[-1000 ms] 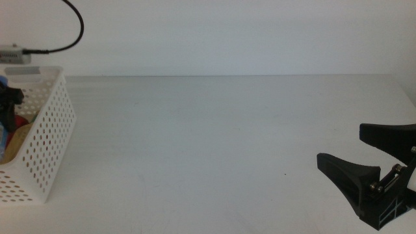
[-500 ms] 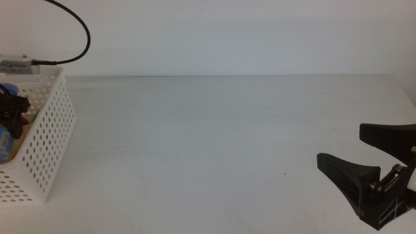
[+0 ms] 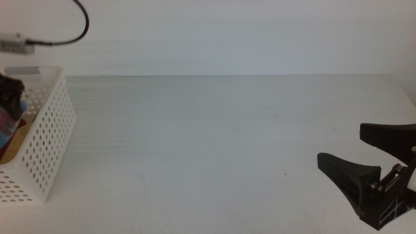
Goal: Use arms to grab the bottles and put them into the dustbin to the left of the table.
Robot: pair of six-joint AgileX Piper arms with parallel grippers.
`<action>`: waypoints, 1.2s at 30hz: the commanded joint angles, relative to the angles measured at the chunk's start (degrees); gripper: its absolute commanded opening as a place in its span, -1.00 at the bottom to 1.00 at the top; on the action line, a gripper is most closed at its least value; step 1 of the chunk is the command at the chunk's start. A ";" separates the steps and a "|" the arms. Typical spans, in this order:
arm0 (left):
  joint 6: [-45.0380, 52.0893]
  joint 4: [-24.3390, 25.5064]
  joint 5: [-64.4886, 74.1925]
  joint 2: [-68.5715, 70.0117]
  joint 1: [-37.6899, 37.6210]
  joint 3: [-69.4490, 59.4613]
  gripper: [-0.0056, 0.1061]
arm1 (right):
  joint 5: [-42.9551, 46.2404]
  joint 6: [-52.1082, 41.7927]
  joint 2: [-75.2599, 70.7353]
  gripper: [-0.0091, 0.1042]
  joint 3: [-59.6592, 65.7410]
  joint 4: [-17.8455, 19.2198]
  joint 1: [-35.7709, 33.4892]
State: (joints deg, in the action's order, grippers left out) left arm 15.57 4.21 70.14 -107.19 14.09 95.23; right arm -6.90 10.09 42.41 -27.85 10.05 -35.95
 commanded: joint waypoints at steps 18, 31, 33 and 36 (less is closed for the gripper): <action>-2.03 -15.39 -3.78 24.69 -14.66 1.93 0.72 | 4.06 -0.13 -0.36 0.56 -1.30 0.40 0.24; -1.97 -13.35 -22.28 40.45 -27.43 -13.31 0.72 | 4.06 -0.13 -0.36 0.56 -1.30 0.40 0.24; -2.06 -12.58 -26.20 43.54 -28.10 -18.12 0.72 | 4.06 -0.13 -0.36 0.56 -1.30 0.40 0.24; -2.69 -12.88 -33.04 48.95 -28.25 -25.11 0.72 | 4.06 -0.13 -0.36 0.56 -1.30 0.40 0.24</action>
State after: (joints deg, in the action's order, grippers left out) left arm 14.04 -8.26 44.82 -61.66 -13.75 71.78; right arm -6.90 10.09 42.41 -27.85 10.05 -35.95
